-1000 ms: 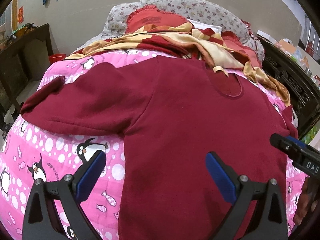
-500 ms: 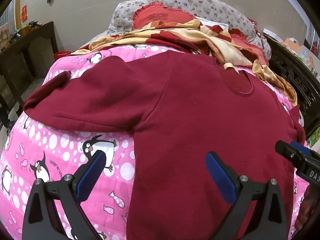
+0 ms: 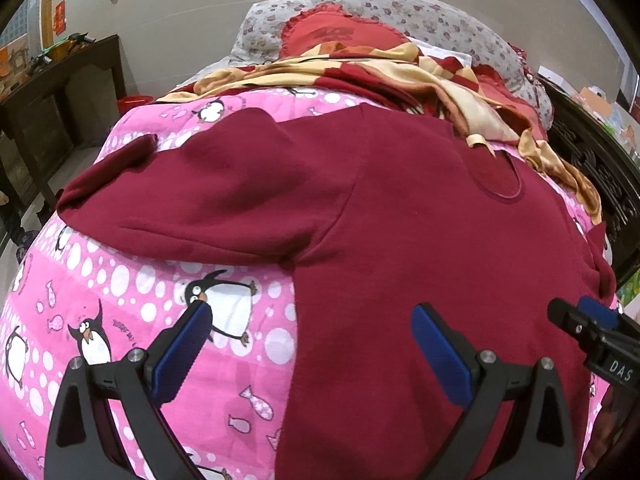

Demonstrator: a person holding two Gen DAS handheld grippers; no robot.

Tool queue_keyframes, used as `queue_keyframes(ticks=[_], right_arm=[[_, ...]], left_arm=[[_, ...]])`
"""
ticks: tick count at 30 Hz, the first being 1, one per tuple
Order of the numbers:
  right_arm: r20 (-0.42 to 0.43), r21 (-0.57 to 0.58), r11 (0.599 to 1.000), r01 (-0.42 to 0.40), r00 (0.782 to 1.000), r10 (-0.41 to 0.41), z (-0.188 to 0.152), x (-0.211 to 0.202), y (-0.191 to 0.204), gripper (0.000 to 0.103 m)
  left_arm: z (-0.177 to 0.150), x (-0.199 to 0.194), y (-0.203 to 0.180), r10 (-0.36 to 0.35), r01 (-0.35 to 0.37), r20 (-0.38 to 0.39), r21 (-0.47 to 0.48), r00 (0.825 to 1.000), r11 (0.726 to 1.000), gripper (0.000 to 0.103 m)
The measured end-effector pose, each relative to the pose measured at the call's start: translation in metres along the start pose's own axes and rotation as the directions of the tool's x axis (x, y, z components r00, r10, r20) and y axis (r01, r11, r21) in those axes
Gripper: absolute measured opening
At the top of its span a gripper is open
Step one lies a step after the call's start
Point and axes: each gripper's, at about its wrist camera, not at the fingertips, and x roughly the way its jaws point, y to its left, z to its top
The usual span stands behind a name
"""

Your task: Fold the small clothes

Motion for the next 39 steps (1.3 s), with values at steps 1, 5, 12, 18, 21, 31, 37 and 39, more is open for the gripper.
queue_keyframes(ticks=[1, 5, 12, 18, 21, 31, 37, 39], right_arm=[[-0.001, -0.003, 1.000, 0.001, 1.000, -0.001, 0.000, 0.001, 0.001, 0.077], [-0.005, -0.009, 1.000, 0.002, 1.000, -0.002, -0.002, 0.003, 0.004, 0.077], [-0.017, -0.004, 1.000, 0.008, 1.000, -0.008, -0.002, 0.006, 0.003, 0.077], [-0.015, -0.014, 1.000, -0.005, 1.000, 0.005, -0.002, 0.003, 0.008, 0.077], [-0.007, -0.025, 1.000, -0.014, 1.000, 0.014, -0.001, 0.000, 0.012, 0.077], [-0.040, -0.057, 0.998, -0.035, 0.999, 0.032, -0.001, 0.002, 0.027, 0.077], [-0.053, -0.047, 0.998, -0.035, 0.998, 0.033, 0.001, 0.005, 0.026, 0.077], [-0.045, -0.051, 0.998, -0.034, 0.999, 0.032, 0.003, 0.003, 0.023, 0.077]], left_arm=[[0.000, 0.000, 0.002, 0.003, -0.003, 0.000, -0.004, 1.000, 1.000, 0.102], [0.000, 0.001, 0.006, 0.004, -0.004, -0.002, -0.014, 1.000, 1.000, 0.102], [0.002, -0.002, 0.011, 0.005, -0.005, -0.001, -0.014, 1.000, 1.000, 0.102], [0.023, -0.015, 0.064, 0.091, -0.086, 0.064, -0.083, 0.994, 0.993, 0.102], [0.040, -0.016, 0.107, 0.197, -0.184, 0.089, -0.139, 0.976, 0.973, 0.102], [0.093, 0.059, 0.208, 0.392, -0.386, -0.005, -0.180, 0.920, 0.905, 0.073], [0.106, 0.063, 0.212, 0.253, -0.256, -0.041, -0.214, 0.966, 0.943, 0.017], [0.113, 0.030, 0.193, 0.165, -0.155, 0.028, -0.216, 0.986, 0.964, 0.015]])
